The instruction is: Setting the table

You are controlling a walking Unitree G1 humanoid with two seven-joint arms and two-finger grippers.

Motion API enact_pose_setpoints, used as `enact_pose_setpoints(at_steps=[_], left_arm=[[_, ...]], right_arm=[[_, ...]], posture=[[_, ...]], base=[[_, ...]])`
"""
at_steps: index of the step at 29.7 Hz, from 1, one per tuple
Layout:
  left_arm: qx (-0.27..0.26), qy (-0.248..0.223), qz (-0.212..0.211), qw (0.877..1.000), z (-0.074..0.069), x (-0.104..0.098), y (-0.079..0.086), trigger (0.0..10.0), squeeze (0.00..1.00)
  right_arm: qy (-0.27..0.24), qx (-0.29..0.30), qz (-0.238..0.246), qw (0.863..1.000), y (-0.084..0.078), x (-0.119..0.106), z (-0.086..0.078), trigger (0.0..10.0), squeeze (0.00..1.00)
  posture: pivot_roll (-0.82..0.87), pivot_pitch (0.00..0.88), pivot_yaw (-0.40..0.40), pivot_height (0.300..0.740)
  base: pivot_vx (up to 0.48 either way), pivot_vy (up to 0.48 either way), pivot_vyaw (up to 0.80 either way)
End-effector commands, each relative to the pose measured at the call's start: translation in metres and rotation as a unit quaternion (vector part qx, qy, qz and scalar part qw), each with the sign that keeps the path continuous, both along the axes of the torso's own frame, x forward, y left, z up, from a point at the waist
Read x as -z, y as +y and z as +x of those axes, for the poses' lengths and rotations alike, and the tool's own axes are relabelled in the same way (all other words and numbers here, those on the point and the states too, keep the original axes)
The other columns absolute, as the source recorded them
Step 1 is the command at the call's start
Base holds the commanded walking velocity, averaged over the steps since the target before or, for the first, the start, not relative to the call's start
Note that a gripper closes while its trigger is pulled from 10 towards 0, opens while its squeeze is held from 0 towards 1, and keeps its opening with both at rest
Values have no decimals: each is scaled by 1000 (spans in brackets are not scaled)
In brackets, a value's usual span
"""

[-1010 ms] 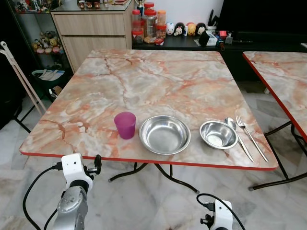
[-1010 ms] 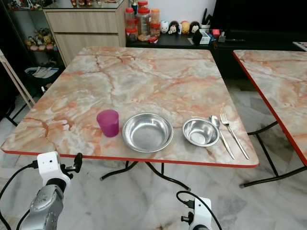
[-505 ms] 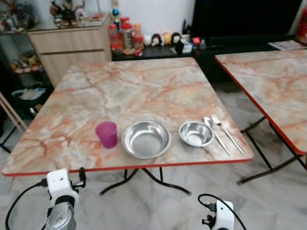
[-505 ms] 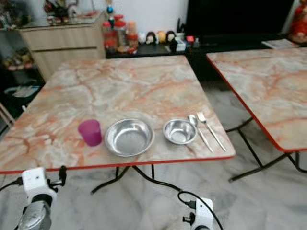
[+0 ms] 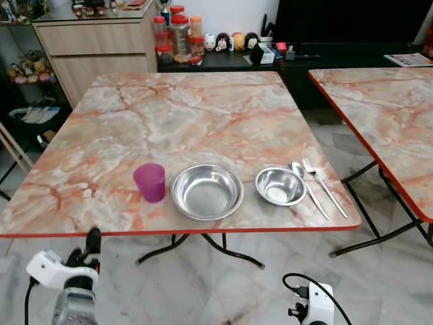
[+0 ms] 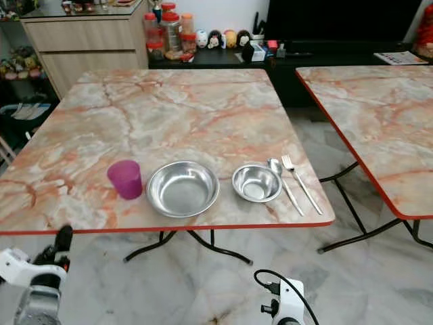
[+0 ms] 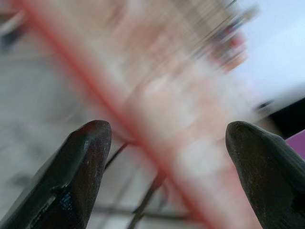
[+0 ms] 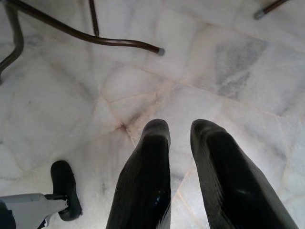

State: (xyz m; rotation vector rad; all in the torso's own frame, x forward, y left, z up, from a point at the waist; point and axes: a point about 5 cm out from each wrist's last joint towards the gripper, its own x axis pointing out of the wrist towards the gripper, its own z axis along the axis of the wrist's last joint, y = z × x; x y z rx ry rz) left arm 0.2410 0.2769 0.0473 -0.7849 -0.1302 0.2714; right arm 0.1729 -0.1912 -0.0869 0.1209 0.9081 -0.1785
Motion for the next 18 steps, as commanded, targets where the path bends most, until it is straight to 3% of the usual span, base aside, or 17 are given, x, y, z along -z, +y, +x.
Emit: enact_pose_setpoints(at_steps=[1, 5, 9, 10, 14, 16, 17, 18], left_arm=[[17, -21, -4, 1000, 1, -9, 1, 10000, 0], [29, -19, -1, 999, -7, -8, 4, 10000, 0], [15, 33, 15, 999, -30, 10, 18, 10000, 0], [8, 64, 29, 998, -41, 19, 25, 10000, 0], [3, 97, 41, 994, -56, 28, 32, 10000, 0], [16, 159, 79, 984, -72, 43, 35, 10000, 0], [16, 159, 79, 984, -72, 43, 35, 10000, 0], [34, 198, 104, 974, -75, 52, 32, 10000, 0]], right_arm=[[0, 7, 0, 1000, -3, 1, -4, 10000, 0], [3, 8, 1, 1000, -3, 2, -6, 10000, 0], [3, 9, 1, 1000, -2, 2, -6, 10000, 0], [3, 8, 1, 1000, -2, 2, -6, 10000, 0], [3, 7, 1, 1000, -2, 2, -6, 10000, 0], [3, 5, 2, 1000, -1, 2, -6, 10000, 0], [3, 5, 2, 1000, -1, 2, -6, 10000, 0], [4, 3, 2, 1000, 0, 2, -5, 10000, 0]], posture=[[67, 0, -18, 740], [70, 0, -17, 740], [77, 0, -18, 740], [81, 0, -20, 740], [88, 0, -23, 740], [94, 0, -25, 740], [94, 0, -25, 740], [94, 0, -25, 740]], base=[[0, 0, 0], [0, 0, 0], [0, 0, 0], [0, 0, 0], [0, 0, 0], [0, 0, 0], [0, 0, 0], [0, 0, 0]])
